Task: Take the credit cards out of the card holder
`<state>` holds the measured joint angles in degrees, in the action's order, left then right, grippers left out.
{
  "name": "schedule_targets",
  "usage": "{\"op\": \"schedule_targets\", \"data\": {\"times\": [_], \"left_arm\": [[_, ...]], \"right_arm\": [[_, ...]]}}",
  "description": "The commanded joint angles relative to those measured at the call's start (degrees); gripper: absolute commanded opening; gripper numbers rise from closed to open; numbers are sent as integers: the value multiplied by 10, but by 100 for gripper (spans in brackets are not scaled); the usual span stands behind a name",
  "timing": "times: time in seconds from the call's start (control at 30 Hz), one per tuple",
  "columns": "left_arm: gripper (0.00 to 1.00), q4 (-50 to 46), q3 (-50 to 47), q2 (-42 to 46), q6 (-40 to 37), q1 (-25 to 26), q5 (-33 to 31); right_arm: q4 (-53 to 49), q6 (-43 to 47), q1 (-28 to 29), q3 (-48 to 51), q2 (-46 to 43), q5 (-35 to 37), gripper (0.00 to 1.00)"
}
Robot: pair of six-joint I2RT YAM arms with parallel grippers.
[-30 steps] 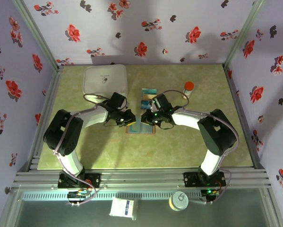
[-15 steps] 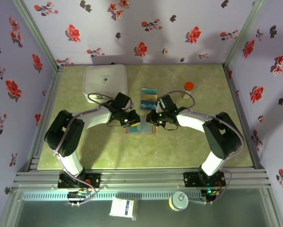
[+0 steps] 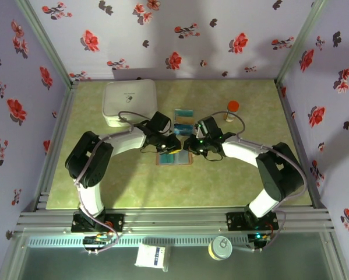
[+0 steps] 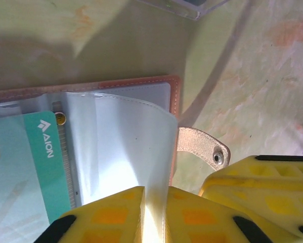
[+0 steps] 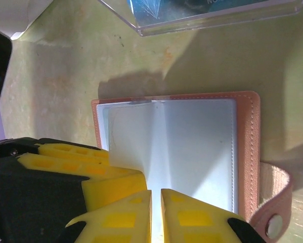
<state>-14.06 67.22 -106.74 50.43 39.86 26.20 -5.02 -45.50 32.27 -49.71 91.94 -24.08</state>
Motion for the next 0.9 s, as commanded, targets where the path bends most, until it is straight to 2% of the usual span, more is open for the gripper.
{"op": "schedule_targets", "data": {"times": [0.0,0.53,0.87], "left_arm": [[18,-21,30,-14,-18,7,12],[22,-46,81,-32,-34,8,15],[22,-11,77,-71,-23,8,26]], "right_arm": [[-22,8,-5,10,-19,16,14],[-65,22,-10,1,-47,40,18],[-80,25,-10,0,-56,45,20]]}}
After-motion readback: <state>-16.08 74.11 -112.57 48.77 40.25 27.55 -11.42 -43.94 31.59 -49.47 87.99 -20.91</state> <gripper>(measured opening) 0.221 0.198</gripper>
